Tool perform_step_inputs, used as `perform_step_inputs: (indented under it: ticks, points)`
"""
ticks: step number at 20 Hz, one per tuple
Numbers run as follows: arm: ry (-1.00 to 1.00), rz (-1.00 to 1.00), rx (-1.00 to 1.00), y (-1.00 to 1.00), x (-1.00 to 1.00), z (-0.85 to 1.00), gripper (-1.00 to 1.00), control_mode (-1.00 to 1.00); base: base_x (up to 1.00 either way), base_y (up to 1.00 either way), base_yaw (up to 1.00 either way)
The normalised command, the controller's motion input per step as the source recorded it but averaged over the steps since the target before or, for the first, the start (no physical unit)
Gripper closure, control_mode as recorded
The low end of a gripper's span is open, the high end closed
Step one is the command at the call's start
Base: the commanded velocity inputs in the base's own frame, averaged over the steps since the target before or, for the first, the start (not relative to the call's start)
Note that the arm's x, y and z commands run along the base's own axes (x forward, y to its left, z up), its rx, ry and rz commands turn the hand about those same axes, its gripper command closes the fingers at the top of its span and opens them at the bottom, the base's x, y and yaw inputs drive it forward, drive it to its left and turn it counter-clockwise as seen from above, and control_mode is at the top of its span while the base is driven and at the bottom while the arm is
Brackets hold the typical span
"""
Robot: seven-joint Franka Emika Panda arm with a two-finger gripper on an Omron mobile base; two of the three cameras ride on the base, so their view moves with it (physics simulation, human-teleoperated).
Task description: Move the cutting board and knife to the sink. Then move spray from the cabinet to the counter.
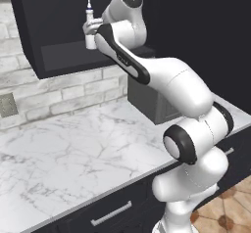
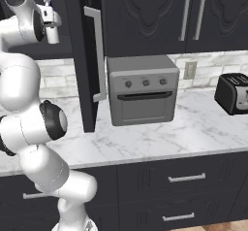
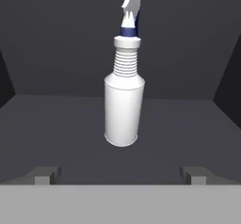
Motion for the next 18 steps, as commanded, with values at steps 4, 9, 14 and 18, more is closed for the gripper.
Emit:
perform_step_inputs:
  ticks: [4,9,14,18]
  points:
    - [0.0,0.0,0.0,0.04,0.2,-0.09,-1.0,-1.0,0.0,0.0,0.0]
    - [0.0,0.0,0.0,0.14,0.17,0.0,-1.0,-1.0,0.0,0.0,0.0]
    - [0.0,0.0,0.0,0.16,0.13,0.0,-1.0,-1.0,0.0,0.0,0.0]
    - [0.0,0.0,0.0,0.13,0.21,0.0,-1.0,-1.0,0.0,0.0,0.0]
